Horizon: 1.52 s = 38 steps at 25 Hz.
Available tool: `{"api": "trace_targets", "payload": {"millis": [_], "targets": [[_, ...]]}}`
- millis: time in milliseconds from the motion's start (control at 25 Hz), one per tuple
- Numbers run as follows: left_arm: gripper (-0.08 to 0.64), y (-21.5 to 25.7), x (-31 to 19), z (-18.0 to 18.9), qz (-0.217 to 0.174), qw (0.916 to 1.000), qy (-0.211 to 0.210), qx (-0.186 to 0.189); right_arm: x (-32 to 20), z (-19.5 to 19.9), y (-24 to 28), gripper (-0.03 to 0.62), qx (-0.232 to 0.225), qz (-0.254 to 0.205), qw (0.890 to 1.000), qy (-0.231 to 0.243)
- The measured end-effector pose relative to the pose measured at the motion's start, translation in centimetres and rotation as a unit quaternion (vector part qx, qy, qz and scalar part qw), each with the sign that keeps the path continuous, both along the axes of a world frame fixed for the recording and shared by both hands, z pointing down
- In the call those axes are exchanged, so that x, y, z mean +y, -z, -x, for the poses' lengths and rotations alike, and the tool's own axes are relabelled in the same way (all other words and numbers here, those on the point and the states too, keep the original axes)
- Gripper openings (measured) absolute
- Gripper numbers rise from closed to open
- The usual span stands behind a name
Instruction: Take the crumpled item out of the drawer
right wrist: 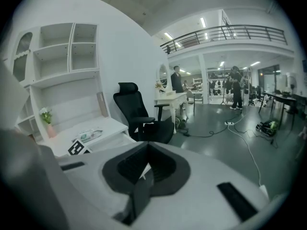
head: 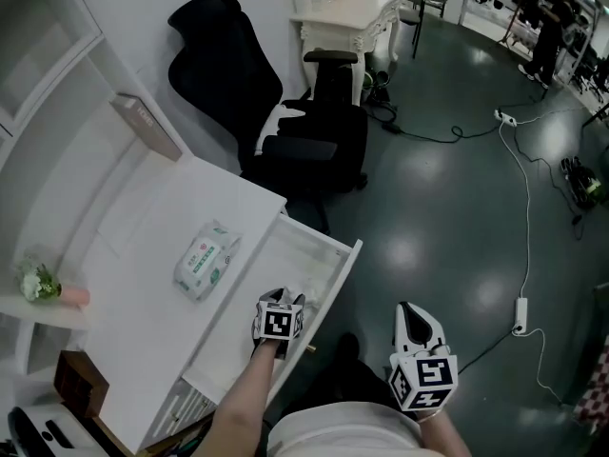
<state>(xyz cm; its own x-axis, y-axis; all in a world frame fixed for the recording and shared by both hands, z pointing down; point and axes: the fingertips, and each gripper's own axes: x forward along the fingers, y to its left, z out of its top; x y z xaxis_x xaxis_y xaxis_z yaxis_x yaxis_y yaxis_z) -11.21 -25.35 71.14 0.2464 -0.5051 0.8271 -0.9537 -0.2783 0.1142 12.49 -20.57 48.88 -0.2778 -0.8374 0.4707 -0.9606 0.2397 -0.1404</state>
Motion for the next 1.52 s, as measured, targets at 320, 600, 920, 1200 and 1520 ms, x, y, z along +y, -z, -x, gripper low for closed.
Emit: {"api": "trace_targets", "payload": {"millis": [320, 600, 920, 1200, 1520], "targets": [[0.216, -1.2, 0.1, -0.2, 0.019, 0.9998, 0.0, 0.003, 0.0, -0.4, -0.2, 0.002, 0.003, 0.003, 1.0, -0.003], [0.196, -2.1, 0.2, -0.7, 0.032, 0.9995, 0.0, 0.008, -0.1, -0.6, -0.5, 0.002, 0.004, 0.008, 1.0, -0.005], [0.155, -2.6, 0.2, -1.0, 0.045, 0.9986, -0.002, 0.028, -0.2, -0.5, -0.7, 0.002, 0.003, 0.011, 1.0, -0.005], [0.126, -2.6, 0.2, -1.2, 0.048, 0.9986, -0.009, 0.02, -0.2, -0.4, -0.8, 0.002, 0.003, 0.015, 1.0, -0.005], [0.102, -2.0, 0.3, -1.4, 0.043, 0.9988, -0.022, 0.012, 0.0, 0.1, -0.5, 0.002, 0.002, 0.013, 1.0, -0.002]]}}
